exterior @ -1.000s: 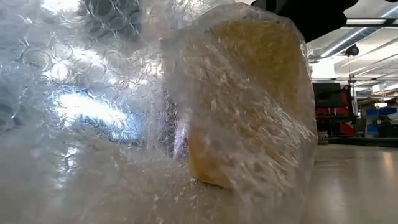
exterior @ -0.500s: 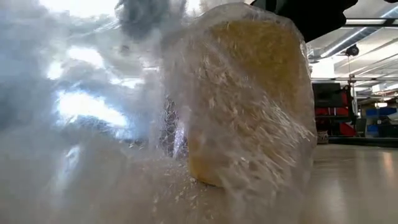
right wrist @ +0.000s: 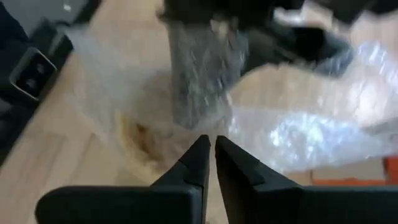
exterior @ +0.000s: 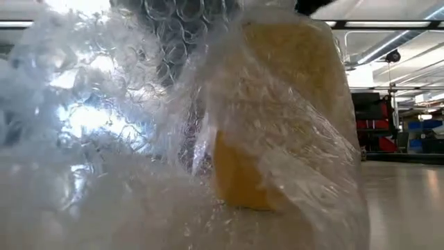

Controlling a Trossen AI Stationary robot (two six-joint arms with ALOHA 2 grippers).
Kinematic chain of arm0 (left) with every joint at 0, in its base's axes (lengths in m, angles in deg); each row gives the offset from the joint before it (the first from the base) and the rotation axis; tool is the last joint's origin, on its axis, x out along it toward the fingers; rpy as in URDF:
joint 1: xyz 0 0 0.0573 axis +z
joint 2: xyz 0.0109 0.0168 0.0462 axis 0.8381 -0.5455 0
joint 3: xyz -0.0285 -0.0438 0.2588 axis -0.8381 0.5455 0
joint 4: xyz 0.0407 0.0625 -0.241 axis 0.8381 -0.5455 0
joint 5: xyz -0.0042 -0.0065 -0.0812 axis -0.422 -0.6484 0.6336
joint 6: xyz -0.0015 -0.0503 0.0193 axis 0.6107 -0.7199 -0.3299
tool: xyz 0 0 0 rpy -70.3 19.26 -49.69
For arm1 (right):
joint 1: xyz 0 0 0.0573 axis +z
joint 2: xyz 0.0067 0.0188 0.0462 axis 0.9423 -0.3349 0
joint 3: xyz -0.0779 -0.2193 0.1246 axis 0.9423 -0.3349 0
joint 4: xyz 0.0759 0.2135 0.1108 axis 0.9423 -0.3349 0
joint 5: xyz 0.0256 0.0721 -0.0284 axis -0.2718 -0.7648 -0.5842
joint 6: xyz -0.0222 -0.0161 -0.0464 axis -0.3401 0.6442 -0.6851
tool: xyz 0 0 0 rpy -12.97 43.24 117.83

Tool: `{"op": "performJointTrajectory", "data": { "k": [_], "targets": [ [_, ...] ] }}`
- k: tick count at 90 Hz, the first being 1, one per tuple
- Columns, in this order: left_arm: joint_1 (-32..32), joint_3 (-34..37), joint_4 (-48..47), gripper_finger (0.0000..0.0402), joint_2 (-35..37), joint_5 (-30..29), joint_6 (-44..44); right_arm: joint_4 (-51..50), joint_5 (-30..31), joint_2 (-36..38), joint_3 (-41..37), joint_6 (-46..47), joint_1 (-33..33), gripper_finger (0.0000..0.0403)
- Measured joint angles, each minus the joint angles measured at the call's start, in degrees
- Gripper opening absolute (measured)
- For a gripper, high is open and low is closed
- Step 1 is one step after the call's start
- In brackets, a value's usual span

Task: Wrap mug
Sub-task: Wrap the yellow mug with the transparent bubble wrap

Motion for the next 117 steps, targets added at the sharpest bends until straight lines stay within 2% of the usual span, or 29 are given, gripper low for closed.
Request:
{"op": "performJointTrajectory", "data": {
  "k": [9,21,42,52,64,76,87,93,98,107,112,117],
  "targets": [
    [-0.01,0.01,0.19,0.0022,0.00,-0.01,0.03,5.28,-1.07,-2.14,-0.84,-1.77,0.12,0.0014],
    [0.00,0.17,-0.39,0.0022,-0.02,-0.25,0.24,3.81,-1.22,-6.19,-1.49,-1.59,-1.20,0.0014],
    [-0.57,-1.55,-1.44,0.0022,1.78,0.19,0.68,0.96,-1.08,-7.66,-1.90,1.25,-1.22,0.0014],
    [-0.90,-4.17,-7.97,0.0022,3.58,0.37,1.71,1.01,-1.03,-7.52,-1.91,1.36,-1.23,0.0014],
    [-1.37,-8.16,-20.31,0.0022,5.24,-0.09,1.90,0.88,-1.06,-7.36,-1.97,1.49,-1.23,0.0014],
    [-1.49,-10.54,-30.67,0.0022,6.41,-6.58,1.58,0.91,-1.07,-7.36,-1.97,1.47,-1.23,0.0014],
    [-0.13,-9.29,-35.86,0.0022,6.38,-12.92,-3.42,0.93,-1.07,-7.36,-1.97,1.47,-1.23,0.0014],
    [1.14,-7.56,-35.60,0.0022,6.38,-14.20,-6.08,0.93,-1.07,-7.36,-1.97,1.70,-1.23,0.0014],
    [2.05,-5.71,-34.41,0.0022,6.34,-18.36,-7.11,0.93,-1.07,-7.36,-1.97,1.70,-1.23,0.0014],
    [3.34,-2.58,-25.15,0.0022,6.33,-24.47,-5.60,0.97,-1.07,-7.36,-1.99,1.67,-1.23,0.0014],
    [4.27,-0.81,-17.00,0.0022,6.32,-22.45,-1.56,0.99,-1.07,-7.36,-1.97,1.65,-1.23,0.0014],
    [4.97,0.48,-9.79,0.0022,6.32,-15.92,2.84,0.97,-1.07,-7.36,-2.00,1.63,-1.23,0.0014]
  ]
}}
